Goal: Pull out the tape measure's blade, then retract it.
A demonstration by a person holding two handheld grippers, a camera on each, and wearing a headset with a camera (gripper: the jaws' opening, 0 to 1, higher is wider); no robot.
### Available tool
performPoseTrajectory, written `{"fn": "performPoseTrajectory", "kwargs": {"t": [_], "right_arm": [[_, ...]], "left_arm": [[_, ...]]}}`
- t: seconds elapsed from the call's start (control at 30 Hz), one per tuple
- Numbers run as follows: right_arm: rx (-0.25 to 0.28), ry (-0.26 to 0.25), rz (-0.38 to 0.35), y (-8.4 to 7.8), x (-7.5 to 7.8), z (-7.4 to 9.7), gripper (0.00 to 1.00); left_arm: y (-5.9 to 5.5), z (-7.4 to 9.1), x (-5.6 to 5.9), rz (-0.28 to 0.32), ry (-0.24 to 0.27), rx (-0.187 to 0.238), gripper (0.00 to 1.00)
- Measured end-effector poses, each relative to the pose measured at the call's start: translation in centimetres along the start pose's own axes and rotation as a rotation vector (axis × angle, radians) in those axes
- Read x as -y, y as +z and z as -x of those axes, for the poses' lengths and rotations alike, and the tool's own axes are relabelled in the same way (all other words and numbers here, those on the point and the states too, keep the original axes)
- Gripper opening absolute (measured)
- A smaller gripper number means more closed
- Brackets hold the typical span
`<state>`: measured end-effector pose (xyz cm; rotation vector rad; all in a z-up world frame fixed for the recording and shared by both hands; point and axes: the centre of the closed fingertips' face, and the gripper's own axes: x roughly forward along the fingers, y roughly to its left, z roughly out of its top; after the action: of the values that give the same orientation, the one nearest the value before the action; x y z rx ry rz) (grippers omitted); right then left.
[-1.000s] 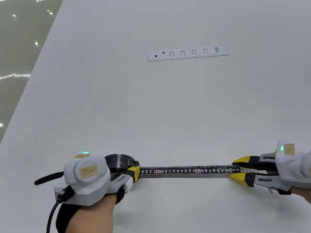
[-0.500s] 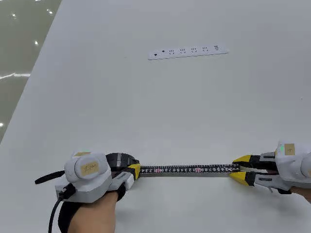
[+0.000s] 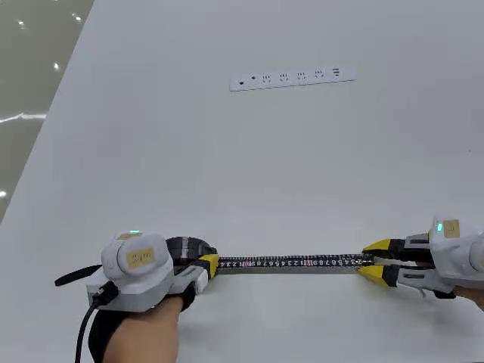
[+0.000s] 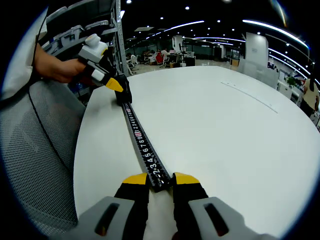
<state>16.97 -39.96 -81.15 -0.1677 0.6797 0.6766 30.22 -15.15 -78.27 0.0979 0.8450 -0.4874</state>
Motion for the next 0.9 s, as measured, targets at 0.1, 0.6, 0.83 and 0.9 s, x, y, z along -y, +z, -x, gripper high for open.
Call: {"fn": "performPoseTrajectory", "kwargs": {"t": [0.1, 0.6, 0.83, 0.9], "right_arm": [[0.003, 0.014, 0.013, 0.3, -0.4, 0.0, 0.16], [0.018, 0.042, 0.045, 1.1, -0.6, -0.4, 0.15], [0.041, 0.07, 0.036, 1.8, -1.1, -0.9, 0.14], [0.041, 0.077, 0.037, 1.9, -1.3, -1.1, 0.14]], "left_arm": [[0.0, 0.1, 0.0, -0.012, 0.007, 0.002, 0.55], [-0.1, 0.1, 0.1, -0.007, -0.001, 0.001, 0.55], [-0.2, 0.1, 0.1, -0.008, -0.01, -0.004, 0.55], [-0.2, 0.1, 0.1, -0.008, -0.01, -0.005, 0.55]]}}
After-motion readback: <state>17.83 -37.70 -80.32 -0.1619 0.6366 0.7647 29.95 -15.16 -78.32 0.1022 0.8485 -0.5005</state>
